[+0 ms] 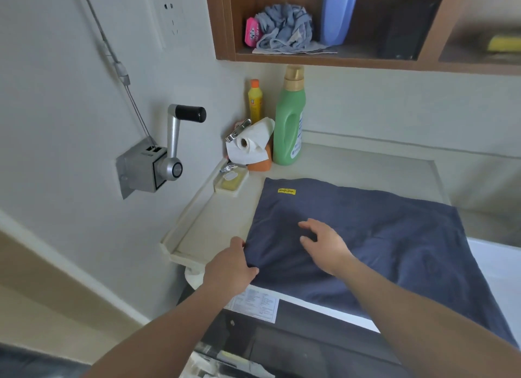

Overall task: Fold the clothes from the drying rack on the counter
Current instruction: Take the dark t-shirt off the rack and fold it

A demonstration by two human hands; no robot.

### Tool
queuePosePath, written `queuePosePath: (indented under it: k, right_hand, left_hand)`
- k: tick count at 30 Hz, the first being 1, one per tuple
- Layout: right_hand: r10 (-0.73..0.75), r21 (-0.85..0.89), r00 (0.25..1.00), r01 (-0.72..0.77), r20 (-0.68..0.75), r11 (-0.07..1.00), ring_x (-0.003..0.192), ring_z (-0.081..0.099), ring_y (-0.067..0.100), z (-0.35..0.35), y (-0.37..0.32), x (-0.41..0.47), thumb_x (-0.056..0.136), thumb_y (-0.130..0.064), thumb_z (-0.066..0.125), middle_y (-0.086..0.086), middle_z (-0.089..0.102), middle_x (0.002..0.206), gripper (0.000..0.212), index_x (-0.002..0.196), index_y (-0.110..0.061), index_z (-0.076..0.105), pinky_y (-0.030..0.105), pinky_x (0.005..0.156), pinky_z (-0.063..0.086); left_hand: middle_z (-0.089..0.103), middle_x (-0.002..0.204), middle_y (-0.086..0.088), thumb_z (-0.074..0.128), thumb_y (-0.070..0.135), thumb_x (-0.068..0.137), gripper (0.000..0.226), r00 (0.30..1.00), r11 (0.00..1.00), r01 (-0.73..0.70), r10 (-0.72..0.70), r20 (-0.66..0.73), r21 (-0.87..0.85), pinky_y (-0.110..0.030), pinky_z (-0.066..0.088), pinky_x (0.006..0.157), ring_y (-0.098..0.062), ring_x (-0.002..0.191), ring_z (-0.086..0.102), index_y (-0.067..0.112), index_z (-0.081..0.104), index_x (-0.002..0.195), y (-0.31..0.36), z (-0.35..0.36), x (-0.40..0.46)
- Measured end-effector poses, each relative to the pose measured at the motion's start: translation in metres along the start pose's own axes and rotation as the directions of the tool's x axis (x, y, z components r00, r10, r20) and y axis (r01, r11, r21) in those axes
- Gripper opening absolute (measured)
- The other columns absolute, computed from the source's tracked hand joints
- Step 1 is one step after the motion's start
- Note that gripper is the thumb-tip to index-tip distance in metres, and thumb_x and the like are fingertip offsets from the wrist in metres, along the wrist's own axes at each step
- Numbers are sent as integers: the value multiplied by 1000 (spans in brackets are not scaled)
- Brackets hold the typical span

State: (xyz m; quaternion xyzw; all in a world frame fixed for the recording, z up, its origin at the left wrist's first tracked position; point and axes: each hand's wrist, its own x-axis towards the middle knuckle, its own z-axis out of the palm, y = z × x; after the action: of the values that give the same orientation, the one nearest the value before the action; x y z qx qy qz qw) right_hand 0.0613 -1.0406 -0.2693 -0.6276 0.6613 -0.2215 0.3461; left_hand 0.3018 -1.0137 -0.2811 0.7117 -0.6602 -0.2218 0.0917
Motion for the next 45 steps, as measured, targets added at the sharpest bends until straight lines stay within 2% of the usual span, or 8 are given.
queuePosePath:
  k: [4, 12, 16, 19, 29, 33, 39, 45]
  right_hand:
    - [61, -231, 937, -147, -343, 962, 147, 30, 19, -19, 41, -14, 99, -29, 51, -4, 44, 156, 41, 138, -26, 59, 39, 122, 25]
    - [272, -480, 905, -407, -327, 777, 157, -4, 21, -40, 105, -63, 99, -68, 16, -5, 5, 171, 64, 158, -44, 11, 61, 122, 0]
    - [307, -456, 878, -457, -367, 764, 156, -4, 23, -55, 121, -77, 99, -68, 15, -3, 7, 170, 66, 159, -40, 17, 60, 122, -1]
    - [268, -378, 874, -427, -404, 821, 156, 2, 23, -63, 123, -83, 102, -62, 24, -4, 15, 169, 61, 156, -36, 30, 58, 124, 3]
    - [292, -424, 897, -418, -331, 804, 156, 0, 21, -108, 181, -154, 104, -58, 22, -8, 5, 170, 54, 156, -45, 20, 54, 125, 6]
    - [372, -282, 865, -469, -336, 837, 149, 23, 29, -122, 214, -192, 103, -58, 23, -6, 17, 167, 56, 157, -43, 15, 50, 121, 23]
    - [540, 323, 781, -446, -315, 835, 114, 58, 24, -131, 224, -207, 102, -50, 46, 3, 57, 134, 41, 129, -19, 54, 37, 91, 45]
    - [499, 304, 775, -404, -387, 863, 78, 58, 12, -132, 214, -214, 97, -39, 60, -3, 57, 96, 21, 91, -21, 50, 27, 57, 39]
  left_hand:
    - [65, 115, 7, 54, 60, 95, 50, 1000, 999, 13, -13, 9, -33, -32, 52, 84, -22, 103, 67, 23, 49, 128, 2, -1, 16]
    - [68, 107, -3, 54, 40, 101, 28, 998, 1000, 14, -14, -62, -5, -39, 56, 84, -27, 91, 66, 18, 55, 117, -16, 1, 36]
    - [58, 117, -6, 58, 31, 96, 29, 989, 988, 53, -33, -143, 143, -43, 53, 85, -30, 101, 57, 20, 46, 121, 2, 4, 26]
    - [36, 144, -4, 61, 27, 90, 67, 959, 927, -82, 172, -223, 366, -46, 40, 99, -31, 127, 37, 26, 29, 149, 42, 10, 9]
    - [-20, 169, 9, 29, 61, 103, 64, 833, 836, -492, 372, 409, 243, -69, 4, 120, -30, 156, -13, 42, 7, 160, 224, 102, -57]
    - [-34, 164, 10, 17, 71, 98, 71, 831, 817, -455, 247, 499, 354, -74, -7, 114, -32, 152, -28, 47, -15, 157, 241, 132, -74]
    - [-42, 160, 7, 10, 73, 97, 72, 841, 781, -443, 194, 505, 440, -75, -8, 114, -33, 150, -34, 45, -27, 153, 244, 138, -76]
    - [-44, 159, 8, 8, 73, 96, 72, 856, 771, -420, 161, 491, 478, -74, -6, 115, -32, 150, -33, 45, -28, 152, 245, 144, -77]
